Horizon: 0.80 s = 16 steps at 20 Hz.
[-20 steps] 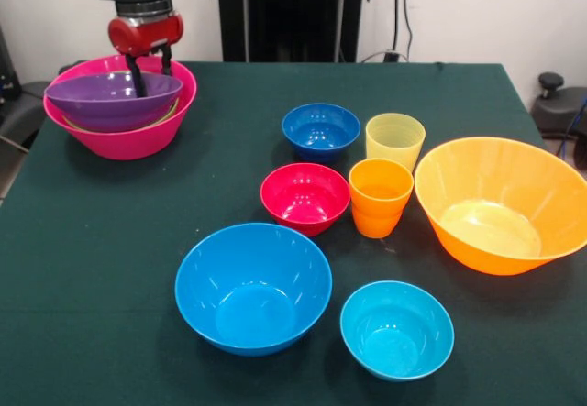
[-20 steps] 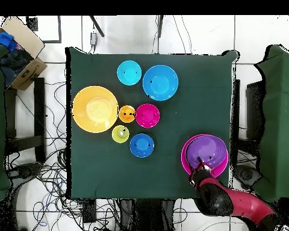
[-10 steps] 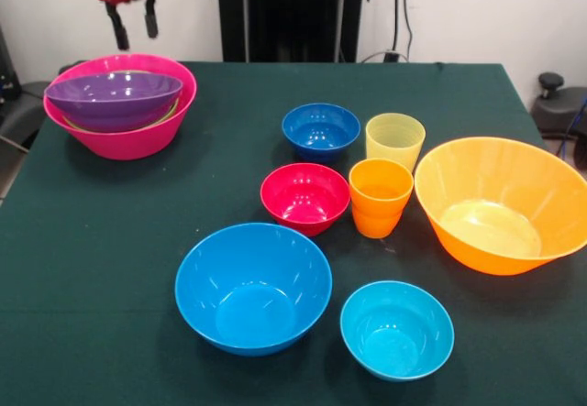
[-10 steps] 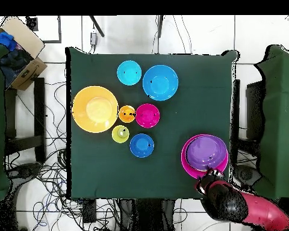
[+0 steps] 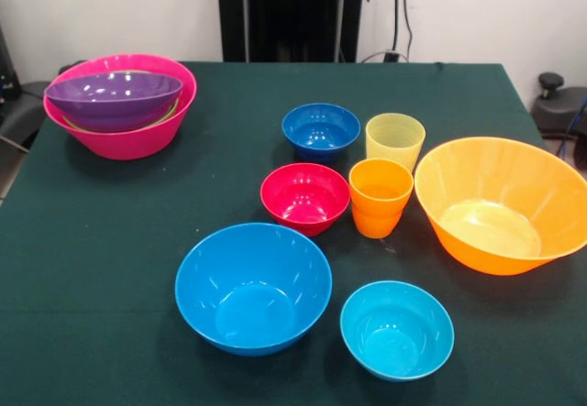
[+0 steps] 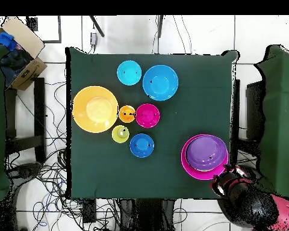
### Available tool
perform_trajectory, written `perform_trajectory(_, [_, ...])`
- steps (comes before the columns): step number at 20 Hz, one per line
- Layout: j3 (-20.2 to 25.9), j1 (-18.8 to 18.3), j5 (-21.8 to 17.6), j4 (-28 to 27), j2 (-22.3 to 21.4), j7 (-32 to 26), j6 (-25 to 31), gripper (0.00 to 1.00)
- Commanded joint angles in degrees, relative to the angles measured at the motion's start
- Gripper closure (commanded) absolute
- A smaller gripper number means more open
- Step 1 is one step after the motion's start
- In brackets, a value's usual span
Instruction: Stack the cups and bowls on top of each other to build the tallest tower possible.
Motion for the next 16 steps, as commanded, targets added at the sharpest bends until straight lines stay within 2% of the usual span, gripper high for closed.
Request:
perform_trajectory(1, [9.30, -0.45, 5.55, 5.26, -11.37, -16.14, 9.30, 0.00])
perform_trajectory(6, [13.55, -3.87, 10.24, 7.67, -15.10, -19.46, 9.74, 0.00])
perform_trajectory(12, [19.74, -9.88, 18.32, 10.20, -21.02, -28.70, 9.12, 0.00])
perform_trajectory(16, [21.13, -10.73, 21.17, 10.54, -22.52, -29.90, 9.94, 0.00])
